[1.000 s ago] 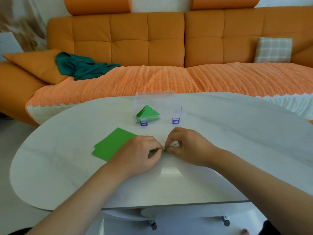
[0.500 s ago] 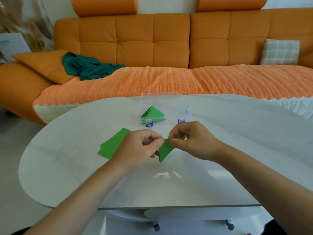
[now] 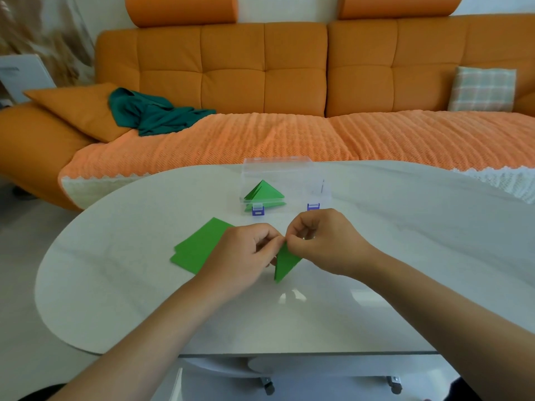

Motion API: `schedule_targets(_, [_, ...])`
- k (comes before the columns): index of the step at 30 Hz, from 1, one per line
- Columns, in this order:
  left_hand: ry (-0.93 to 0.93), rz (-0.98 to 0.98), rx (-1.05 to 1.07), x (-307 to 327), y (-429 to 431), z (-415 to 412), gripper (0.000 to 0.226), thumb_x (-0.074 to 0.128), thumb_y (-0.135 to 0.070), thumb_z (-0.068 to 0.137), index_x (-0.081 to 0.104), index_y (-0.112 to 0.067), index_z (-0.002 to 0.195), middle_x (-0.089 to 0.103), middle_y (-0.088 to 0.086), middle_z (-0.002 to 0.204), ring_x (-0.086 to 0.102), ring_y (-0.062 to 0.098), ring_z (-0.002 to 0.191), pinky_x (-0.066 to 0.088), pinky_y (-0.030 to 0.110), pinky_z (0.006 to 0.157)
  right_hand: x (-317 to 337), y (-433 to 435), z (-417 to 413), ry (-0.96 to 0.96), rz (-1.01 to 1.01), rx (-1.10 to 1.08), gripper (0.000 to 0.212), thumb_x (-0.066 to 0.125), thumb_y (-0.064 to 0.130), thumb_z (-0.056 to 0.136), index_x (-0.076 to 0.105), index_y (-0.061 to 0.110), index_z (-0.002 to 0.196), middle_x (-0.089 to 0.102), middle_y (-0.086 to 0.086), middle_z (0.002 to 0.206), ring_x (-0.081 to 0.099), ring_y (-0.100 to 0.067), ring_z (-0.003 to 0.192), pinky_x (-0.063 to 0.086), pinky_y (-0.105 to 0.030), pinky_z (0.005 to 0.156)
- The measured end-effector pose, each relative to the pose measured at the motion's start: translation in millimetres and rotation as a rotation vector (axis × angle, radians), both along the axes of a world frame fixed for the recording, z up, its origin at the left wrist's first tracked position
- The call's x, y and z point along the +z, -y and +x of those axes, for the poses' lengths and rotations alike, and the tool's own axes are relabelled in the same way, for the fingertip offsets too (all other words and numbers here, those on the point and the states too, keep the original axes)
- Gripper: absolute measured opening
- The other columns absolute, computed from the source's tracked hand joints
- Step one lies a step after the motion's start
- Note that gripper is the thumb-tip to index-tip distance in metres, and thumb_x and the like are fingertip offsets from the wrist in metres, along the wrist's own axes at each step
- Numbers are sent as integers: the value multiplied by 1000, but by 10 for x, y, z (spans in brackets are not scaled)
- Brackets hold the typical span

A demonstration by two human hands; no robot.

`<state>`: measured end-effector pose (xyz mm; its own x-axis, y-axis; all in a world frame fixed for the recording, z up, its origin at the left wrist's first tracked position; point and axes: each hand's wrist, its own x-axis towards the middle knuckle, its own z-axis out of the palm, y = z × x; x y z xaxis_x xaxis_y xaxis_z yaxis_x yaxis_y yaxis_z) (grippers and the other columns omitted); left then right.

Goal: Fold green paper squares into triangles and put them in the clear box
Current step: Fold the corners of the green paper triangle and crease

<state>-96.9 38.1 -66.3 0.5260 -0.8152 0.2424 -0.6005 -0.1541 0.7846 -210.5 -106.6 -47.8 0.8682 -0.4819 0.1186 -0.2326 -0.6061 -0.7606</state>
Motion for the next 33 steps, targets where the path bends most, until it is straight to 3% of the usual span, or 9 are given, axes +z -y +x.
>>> schedule_targets(4, [78,-7,9,6,19,15,15,62,-24,93,69,-24,81,69,-6,69,67,20,67,55,46,67,6,18,16,-33,12,-11,9,67,26,77,71,25,69,70,9,67,56,-2,57,52,-23,59])
schedule_targets(12, [99,-31,57,57,-42,195,17,60,-21,93,66,-22,77,67,0,70,66,25,69,56,46,69,20,208,-51,-19,67,-75,12,67,19,78,70,21,66,64,10,58,52,-4,50,46,-19,51])
schedule_targets(16, [60,-27,117,51,-57,257,18,59,-21,95,67,-23,79,70,-2,73,70,15,70,59,44,73,-23,287,-76,-47,8,-140,10,66,21,78,69,20,68,59,15,54,48,-3,47,46,-19,50])
schedule_targets(18, [11,-27,134,60,-59,268,18,60,-17,95,69,-20,80,71,-1,74,71,10,70,61,35,71,-16,307,-90,10,30,-149,11,64,20,81,68,21,71,58,19,54,47,-3,47,45,-19,49])
schedule_targets(22, [-45,-19,82,68,-34,160,18,60,-12,95,69,-16,80,71,1,76,70,11,71,59,25,67,12,236,-64,102,45,-23,7,65,26,88,71,30,90,65,19,78,55,-5,63,46,-13,59])
schedule_targets(26, [-35,-18,66,35,-8,121,15,62,-15,93,70,-20,82,71,-2,77,70,13,74,61,35,73,-22,166,-20,40,-26,25,13,68,30,88,70,32,75,67,16,73,59,-5,69,52,-23,68])
schedule_targets(30, [106,-31,55,33,11,59,11,67,-17,87,73,-25,82,70,-12,74,63,6,68,47,17,65,-2,103,-19,48,-87,73,16,67,30,89,68,35,74,67,18,74,62,-9,73,55,-30,73])
schedule_targets(33, [133,-17,52,62,18,26,12,69,-17,85,74,-23,76,70,-11,68,60,8,60,46,16,58,9,64,-26,39,-120,111,18,65,29,90,66,36,74,68,17,78,62,-11,73,55,-32,74])
